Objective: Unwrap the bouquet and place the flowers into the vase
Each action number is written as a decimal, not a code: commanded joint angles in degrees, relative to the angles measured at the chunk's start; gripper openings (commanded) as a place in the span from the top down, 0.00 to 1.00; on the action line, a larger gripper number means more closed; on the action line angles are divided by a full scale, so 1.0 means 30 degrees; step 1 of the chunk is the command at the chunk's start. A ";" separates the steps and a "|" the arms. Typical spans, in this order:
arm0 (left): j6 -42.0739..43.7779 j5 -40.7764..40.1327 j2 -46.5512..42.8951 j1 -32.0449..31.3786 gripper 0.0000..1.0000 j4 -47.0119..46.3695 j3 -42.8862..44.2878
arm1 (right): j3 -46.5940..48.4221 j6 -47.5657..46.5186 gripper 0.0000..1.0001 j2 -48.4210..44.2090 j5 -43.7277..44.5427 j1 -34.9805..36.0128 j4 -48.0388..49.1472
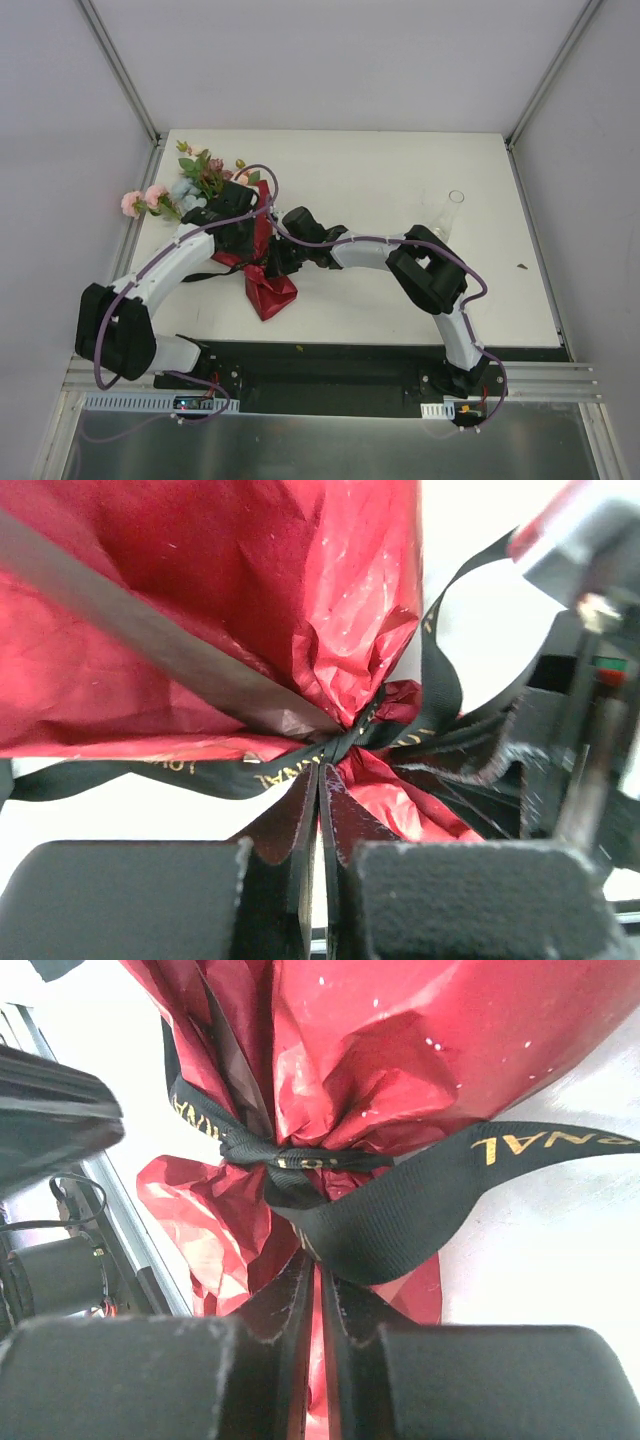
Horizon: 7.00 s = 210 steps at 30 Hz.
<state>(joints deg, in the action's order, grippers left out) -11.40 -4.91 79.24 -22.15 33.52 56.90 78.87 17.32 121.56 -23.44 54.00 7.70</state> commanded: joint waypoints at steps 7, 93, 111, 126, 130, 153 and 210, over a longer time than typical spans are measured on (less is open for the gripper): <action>-0.2031 -0.0507 -0.4734 -0.0087 1.00 -0.1328 -0.1447 | -0.0187 -0.0530 0.91 -0.1260 0.0256 -0.0099 -0.0810; 0.0635 0.2837 -0.0250 0.0909 1.00 0.0371 -0.0102 | -0.1212 0.3953 0.91 -0.0529 -0.0975 0.0546 0.3438; -0.0596 0.3066 -0.2687 0.0939 0.86 0.0722 -0.0717 | -0.1271 0.3718 0.91 -0.0822 -0.1180 0.0341 0.3291; -0.0156 0.2779 -0.0428 0.0880 0.80 0.0781 -0.0687 | -0.1066 0.3572 0.91 -0.0705 -0.1239 0.0341 0.3057; -0.0097 0.2574 0.0010 0.0851 0.84 0.0781 -0.0570 | -0.1007 0.3630 0.91 -0.0558 -0.1297 0.0312 0.3057; 0.0255 0.0786 0.1653 0.0441 0.91 0.0781 -0.0161 | -0.0802 0.3806 0.91 -0.0470 -0.1297 0.0399 0.3057; -0.5867 0.4358 -0.7253 0.0382 1.00 -0.3644 1.8799 | 0.8745 -1.1133 0.00 -0.9843 -0.1824 0.0692 -0.9365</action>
<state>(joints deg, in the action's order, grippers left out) -24.58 3.81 58.19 -20.32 23.40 115.90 97.56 -4.67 98.37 -25.71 55.44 -17.80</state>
